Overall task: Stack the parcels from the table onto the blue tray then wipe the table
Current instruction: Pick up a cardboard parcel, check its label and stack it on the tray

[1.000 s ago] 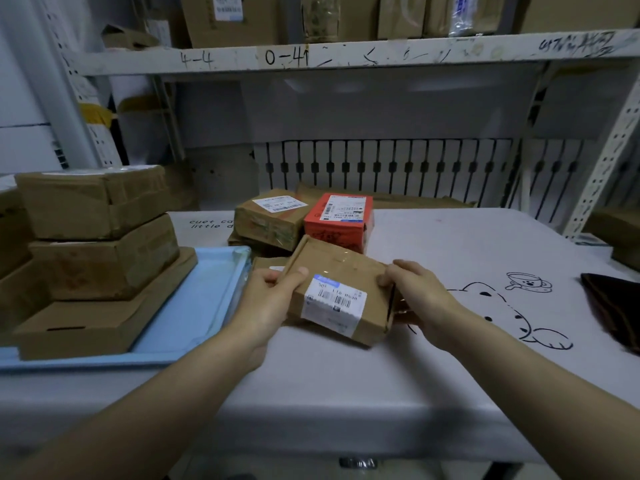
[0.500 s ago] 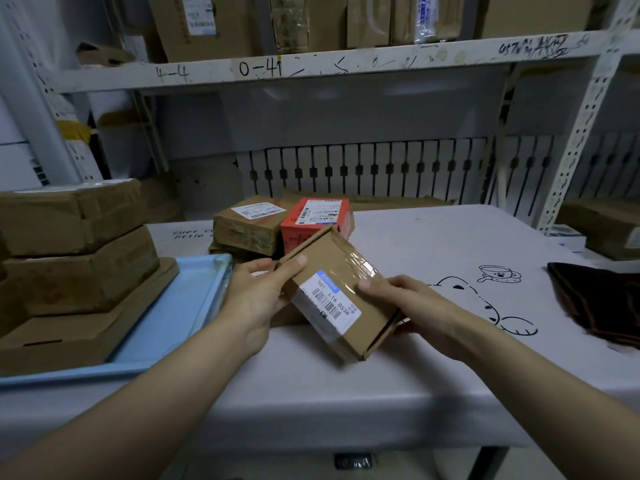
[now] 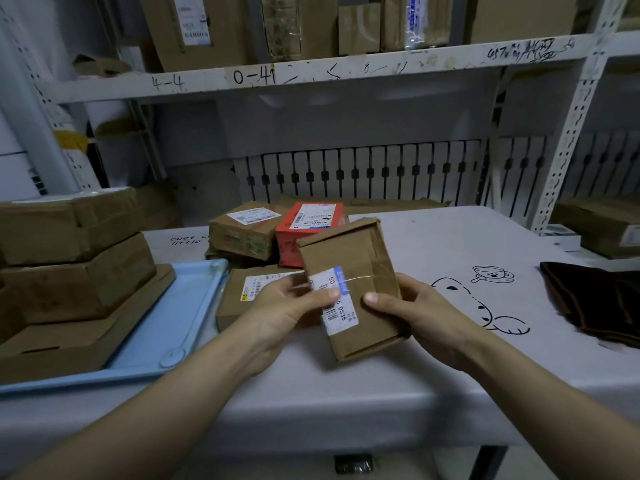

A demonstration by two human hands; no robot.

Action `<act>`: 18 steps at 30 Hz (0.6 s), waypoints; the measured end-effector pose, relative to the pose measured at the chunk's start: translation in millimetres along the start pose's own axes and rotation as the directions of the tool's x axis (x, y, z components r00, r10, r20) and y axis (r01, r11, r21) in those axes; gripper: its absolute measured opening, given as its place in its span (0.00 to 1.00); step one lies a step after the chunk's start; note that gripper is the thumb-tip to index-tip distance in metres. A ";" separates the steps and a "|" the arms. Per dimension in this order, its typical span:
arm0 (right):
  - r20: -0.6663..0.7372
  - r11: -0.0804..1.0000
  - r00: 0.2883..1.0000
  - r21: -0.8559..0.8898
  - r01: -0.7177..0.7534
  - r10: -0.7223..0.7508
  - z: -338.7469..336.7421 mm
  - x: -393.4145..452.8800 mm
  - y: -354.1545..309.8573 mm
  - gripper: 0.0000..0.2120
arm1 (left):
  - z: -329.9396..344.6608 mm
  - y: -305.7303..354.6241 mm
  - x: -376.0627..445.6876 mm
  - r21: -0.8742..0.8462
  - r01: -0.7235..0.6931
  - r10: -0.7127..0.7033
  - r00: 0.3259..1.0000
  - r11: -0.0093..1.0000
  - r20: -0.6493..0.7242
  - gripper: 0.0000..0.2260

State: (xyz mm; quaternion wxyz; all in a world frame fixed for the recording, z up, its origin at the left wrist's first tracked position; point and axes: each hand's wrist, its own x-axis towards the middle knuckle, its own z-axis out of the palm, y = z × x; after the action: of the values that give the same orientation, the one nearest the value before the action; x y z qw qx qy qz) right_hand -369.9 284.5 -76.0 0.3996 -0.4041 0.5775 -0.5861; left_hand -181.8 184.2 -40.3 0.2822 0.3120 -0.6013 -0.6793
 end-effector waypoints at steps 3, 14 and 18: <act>0.050 1.000 0.999 0.016 0.019 -0.020 -2.8 -1.1 -1.3 0.29 | -4.1 0.4 1.2 0.097 -0.063 0.063 0.998 0.993 0.006 0.24; 0.091 0.986 0.993 -0.143 0.082 -0.070 -0.6 -4.0 0.6 0.27 | -15.7 7.3 -7.8 0.271 -0.243 0.214 0.968 0.931 0.134 0.32; 0.092 0.989 0.994 -0.132 0.064 -0.052 0.5 -1.8 3.0 0.28 | -19.9 5.5 -6.7 0.261 -0.234 0.201 0.969 0.937 0.145 0.34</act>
State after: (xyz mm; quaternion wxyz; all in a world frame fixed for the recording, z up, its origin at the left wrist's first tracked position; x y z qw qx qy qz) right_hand -368.8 286.0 -79.0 0.3793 -0.4721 0.5857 -0.5387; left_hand -162.2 175.8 -35.9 0.2741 0.2398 -0.7363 -0.5703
